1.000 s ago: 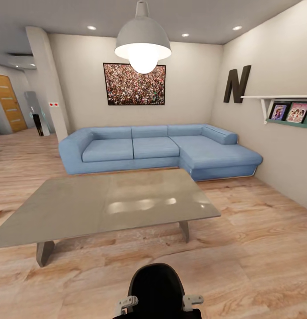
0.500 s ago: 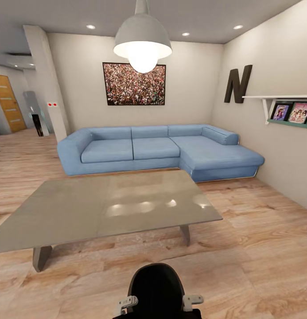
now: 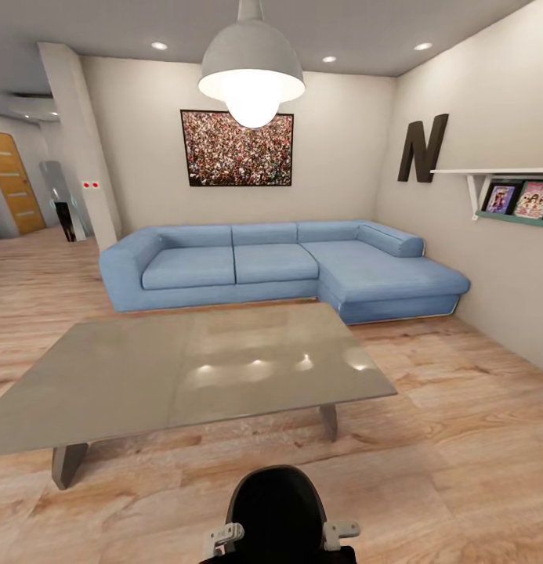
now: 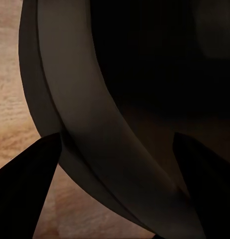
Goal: Place each of the two pumpkins and all three candles from the living room inside a cabinet in the living room (use any cabinet), then make sure every cabinet is closed, and position the cauldron so it is next to a table in the living room.
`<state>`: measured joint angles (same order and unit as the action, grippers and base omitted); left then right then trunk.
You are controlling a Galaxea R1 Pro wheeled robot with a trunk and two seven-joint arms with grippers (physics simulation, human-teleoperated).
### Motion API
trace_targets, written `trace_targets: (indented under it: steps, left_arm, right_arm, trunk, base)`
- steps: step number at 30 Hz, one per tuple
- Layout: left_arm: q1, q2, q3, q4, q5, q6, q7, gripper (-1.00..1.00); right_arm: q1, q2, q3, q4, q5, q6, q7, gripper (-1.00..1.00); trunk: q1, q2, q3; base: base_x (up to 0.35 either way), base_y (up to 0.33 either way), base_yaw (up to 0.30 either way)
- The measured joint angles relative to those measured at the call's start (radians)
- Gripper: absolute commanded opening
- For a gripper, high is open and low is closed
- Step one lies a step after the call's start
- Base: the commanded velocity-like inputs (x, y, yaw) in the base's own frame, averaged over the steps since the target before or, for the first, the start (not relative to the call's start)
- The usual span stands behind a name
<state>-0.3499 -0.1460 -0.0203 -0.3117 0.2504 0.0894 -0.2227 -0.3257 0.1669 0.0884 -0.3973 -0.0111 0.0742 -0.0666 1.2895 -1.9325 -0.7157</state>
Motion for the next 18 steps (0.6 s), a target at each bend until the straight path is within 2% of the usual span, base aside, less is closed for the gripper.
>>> trace_targets:
  steps: [14,18]
  left_arm:
    - [0.0,0.0,0.0,0.0,0.0,0.0,0.0,-1.0]
    - [0.0,0.0,0.0,0.0,0.0,0.0,0.0,-1.0]
  right_arm:
    - [0.0,0.0,0.0,0.0,0.0,0.0,0.0,-1.0]
    - [0.0,0.0,0.0,0.0,0.0,0.0,0.0,-1.0]
  trunk:
    - [0.0,0.0,0.0]
    - [0.0,0.0,0.0]
  base:
    - [0.095,0.0,0.001]
    - [0.085,0.0,0.197]
